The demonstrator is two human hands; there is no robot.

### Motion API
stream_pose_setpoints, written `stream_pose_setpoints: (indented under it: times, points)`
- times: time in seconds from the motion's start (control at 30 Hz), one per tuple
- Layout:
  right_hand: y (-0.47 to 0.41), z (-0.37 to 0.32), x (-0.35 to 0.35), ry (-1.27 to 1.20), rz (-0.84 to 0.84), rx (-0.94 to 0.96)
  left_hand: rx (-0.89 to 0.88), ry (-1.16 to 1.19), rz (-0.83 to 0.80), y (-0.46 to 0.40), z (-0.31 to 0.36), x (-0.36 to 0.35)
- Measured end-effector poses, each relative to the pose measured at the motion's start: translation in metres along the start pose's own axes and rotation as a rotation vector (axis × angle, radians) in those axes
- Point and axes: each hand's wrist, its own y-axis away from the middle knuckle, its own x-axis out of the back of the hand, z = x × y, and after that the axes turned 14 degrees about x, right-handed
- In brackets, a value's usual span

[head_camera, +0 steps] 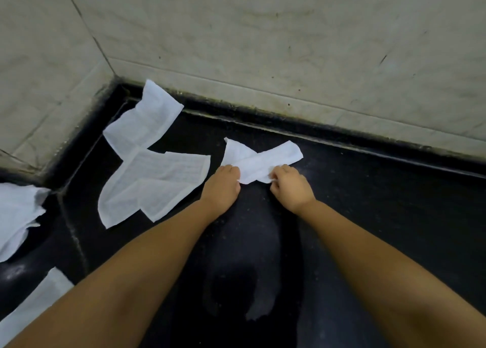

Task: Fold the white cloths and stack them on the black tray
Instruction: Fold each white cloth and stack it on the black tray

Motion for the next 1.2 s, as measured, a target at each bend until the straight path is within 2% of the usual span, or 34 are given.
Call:
stream_pose_setpoints:
  times: [0.1,0.17,0.23,0.33,0.47,0.53,0.6,0.77,0.83,1.0,1.1,1.2]
  points:
    - [0.011,0.0,0.019,-0.233,0.195,-0.125,0.102,0.255,0.051,0.008,-0.001,0.016]
    - [0.023,0.001,0.034,-0.377,0.293,-0.126,0.137,0.367,0.086,0.014,0.003,0.031]
    - [0.036,0.003,0.047,-0.447,0.302,-0.077,0.146,0.466,0.118,0.019,0.012,0.048]
    - [0.053,0.005,0.058,-0.425,0.206,-0.029,0.107,0.6,0.136,0.029,0.032,0.075]
    - [0.062,-0.007,0.076,-0.399,0.297,0.082,-0.024,0.604,0.034,0.05,0.068,0.103]
    - [0.061,-0.017,0.086,-0.338,0.265,0.214,-0.084,0.574,-0.026,0.063,0.083,0.111]
    - [0.062,-0.026,0.094,-0.316,0.247,0.257,-0.108,0.569,-0.048,0.073,0.091,0.117]
    - [0.084,-0.015,0.111,-0.414,0.255,0.13,0.001,0.645,0.086,0.085,0.084,0.135]
    - [0.091,-0.003,0.124,-0.448,0.308,0.111,0.069,0.668,0.149,0.086,0.075,0.143]
    - [0.098,0.011,0.175,-0.509,0.44,0.087,0.105,0.669,0.226,0.088,0.078,0.157]
    - [0.111,0.015,0.195,-0.632,0.576,0.086,0.098,0.865,0.257,0.095,0.092,0.162]
    - [0.135,0.024,0.195,-0.787,0.616,0.1,0.057,1.014,0.171,0.114,0.097,0.153]
